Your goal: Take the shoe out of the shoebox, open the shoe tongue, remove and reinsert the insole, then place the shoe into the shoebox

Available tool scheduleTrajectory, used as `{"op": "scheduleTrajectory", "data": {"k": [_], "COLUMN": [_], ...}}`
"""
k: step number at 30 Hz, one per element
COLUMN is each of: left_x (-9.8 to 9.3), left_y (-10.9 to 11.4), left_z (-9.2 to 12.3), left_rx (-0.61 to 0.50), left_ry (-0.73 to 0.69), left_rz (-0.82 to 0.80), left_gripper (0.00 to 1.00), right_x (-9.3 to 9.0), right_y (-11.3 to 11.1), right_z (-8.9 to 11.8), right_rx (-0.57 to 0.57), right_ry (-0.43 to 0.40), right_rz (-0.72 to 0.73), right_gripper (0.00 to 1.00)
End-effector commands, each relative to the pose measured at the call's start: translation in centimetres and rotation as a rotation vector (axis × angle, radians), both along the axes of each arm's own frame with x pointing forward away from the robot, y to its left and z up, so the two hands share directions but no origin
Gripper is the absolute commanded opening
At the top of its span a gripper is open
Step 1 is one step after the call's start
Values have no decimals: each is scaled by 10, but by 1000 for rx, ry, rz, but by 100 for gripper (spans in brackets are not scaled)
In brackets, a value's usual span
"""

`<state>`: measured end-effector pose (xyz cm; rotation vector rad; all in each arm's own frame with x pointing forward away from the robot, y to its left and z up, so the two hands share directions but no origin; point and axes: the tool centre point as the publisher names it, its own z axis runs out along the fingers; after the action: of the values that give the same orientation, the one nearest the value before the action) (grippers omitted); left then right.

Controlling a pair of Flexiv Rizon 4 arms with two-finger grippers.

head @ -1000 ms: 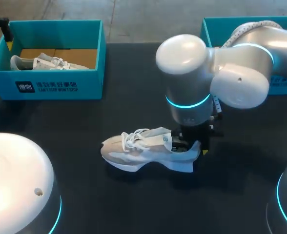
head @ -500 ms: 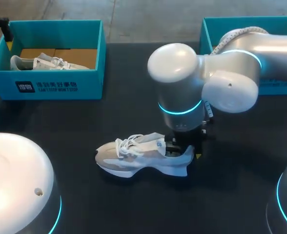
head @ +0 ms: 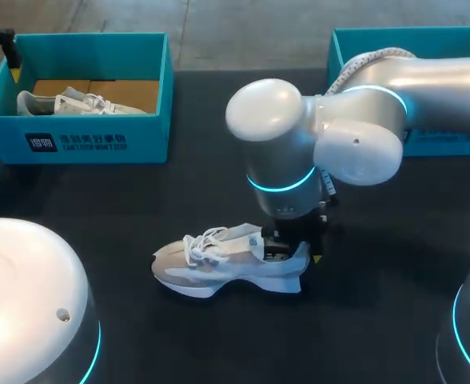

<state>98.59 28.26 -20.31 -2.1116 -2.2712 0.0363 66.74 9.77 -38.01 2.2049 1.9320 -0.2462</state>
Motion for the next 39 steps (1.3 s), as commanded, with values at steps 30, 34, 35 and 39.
{"op": "scheduleTrajectory", "data": {"k": [30,34,35,39], "left_x": [-1,-1,-1,-1], "left_y": [1,1,1,1], "left_z": [0,0,0,0], "left_rx": [1,1,1,1], "left_ry": [-2,-2,-2,-2], "left_rz": [-1,-1,-1,-1], "left_gripper": [100,100,100,100], "right_x": [-10,-12,-13,-13], "right_y": [5,7,7,11], "right_z": [-10,-12,-12,-12], "right_rx": [-38,-30,-30,-15], "right_ry": [25,26,26,23], "right_rz": [-60,-72,-72,-77], "right_gripper": [0,0,0,15]}}
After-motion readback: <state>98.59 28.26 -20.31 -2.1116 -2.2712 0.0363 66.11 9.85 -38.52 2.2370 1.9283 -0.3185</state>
